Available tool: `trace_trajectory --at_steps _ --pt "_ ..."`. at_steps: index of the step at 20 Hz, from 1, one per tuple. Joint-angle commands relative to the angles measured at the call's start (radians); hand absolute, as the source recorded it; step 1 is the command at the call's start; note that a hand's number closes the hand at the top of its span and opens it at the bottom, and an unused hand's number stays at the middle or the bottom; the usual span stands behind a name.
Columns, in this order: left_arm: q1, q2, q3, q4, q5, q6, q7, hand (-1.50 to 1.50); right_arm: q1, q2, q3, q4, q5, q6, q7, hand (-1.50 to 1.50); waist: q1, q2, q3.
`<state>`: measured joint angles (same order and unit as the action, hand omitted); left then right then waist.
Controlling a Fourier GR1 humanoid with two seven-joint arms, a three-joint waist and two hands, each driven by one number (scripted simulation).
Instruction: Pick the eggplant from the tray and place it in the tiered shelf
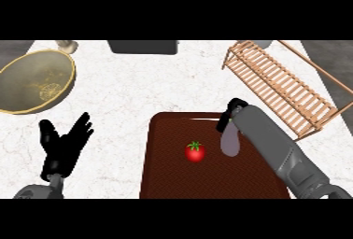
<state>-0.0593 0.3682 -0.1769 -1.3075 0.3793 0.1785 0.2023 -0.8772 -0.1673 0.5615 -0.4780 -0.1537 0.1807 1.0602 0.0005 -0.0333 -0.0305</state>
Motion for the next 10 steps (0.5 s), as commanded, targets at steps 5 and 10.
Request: trace_trajectory --at_steps 5,10 --pt "0.002 -0.001 0.016 0.014 0.003 -0.025 0.002 0.00 0.013 0.069 -0.044 -0.039 -0.007 -0.036 -0.015 1.50 0.007 0.035 0.030" --pt "0.010 -0.013 0.002 -0.005 -0.011 -0.020 0.001 0.00 -0.075 0.074 -0.003 -0.079 0.152 -0.349 -0.054 1.50 0.010 0.030 0.030"
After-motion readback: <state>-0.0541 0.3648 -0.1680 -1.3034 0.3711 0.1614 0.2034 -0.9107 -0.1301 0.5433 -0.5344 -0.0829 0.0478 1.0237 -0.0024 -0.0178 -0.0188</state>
